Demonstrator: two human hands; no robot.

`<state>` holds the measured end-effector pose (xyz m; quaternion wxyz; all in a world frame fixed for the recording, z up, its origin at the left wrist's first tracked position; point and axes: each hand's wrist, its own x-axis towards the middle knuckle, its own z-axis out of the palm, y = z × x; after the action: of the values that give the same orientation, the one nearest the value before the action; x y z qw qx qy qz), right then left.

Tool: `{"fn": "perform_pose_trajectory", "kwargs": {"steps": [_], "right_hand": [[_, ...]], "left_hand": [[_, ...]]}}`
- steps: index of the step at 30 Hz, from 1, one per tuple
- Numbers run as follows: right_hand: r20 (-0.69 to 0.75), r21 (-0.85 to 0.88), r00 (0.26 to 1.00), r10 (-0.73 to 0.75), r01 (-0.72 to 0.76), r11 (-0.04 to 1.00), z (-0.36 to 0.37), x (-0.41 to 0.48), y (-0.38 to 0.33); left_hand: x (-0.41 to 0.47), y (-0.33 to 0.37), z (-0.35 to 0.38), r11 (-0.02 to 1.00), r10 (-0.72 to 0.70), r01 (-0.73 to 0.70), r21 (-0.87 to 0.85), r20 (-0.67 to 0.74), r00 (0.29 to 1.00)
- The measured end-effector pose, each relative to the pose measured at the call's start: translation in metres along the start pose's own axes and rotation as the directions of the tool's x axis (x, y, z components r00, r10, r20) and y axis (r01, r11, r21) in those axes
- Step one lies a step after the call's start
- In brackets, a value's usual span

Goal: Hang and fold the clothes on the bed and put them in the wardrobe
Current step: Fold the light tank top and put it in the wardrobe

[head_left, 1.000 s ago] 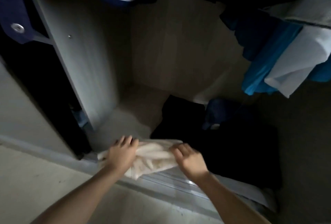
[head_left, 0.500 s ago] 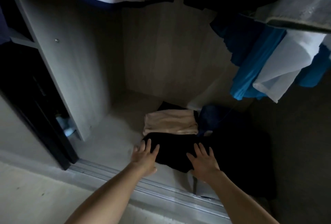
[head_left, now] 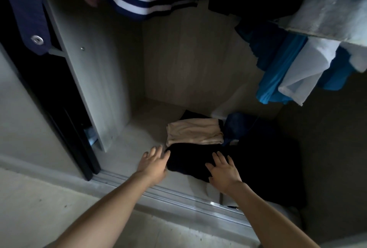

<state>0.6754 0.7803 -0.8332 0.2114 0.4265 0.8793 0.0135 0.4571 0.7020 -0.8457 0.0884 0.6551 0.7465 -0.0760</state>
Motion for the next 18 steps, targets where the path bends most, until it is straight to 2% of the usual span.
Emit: {"fn": "perform_pose_trajectory", "kwargs": {"steps": [4,9,13,18], "right_hand": [[-0.028,0.034,1.0,0.013,-0.012,0.999,-0.021,-0.016,0.0],[-0.013,0.123,1.0,0.012,-0.011,0.992,-0.091,-0.088,0.004],[-0.011,0.236,0.998,0.068,-0.064,0.97,-0.168,-0.174,0.017],[0.03,0.324,0.981,0.19,-0.19,0.927,-0.252,-0.293,0.038]], "left_hand": [[-0.015,-0.008,-0.032,1.0,-0.014,0.014,-0.002,-0.066,0.998],[-0.068,-0.004,-0.115,1.0,-0.004,0.003,-0.019,-0.011,1.0],[-0.114,0.02,-0.21,0.996,0.08,-0.079,-0.037,0.012,0.997],[-0.171,0.073,-0.307,0.957,0.285,-0.282,-0.068,0.05,0.957]]}}
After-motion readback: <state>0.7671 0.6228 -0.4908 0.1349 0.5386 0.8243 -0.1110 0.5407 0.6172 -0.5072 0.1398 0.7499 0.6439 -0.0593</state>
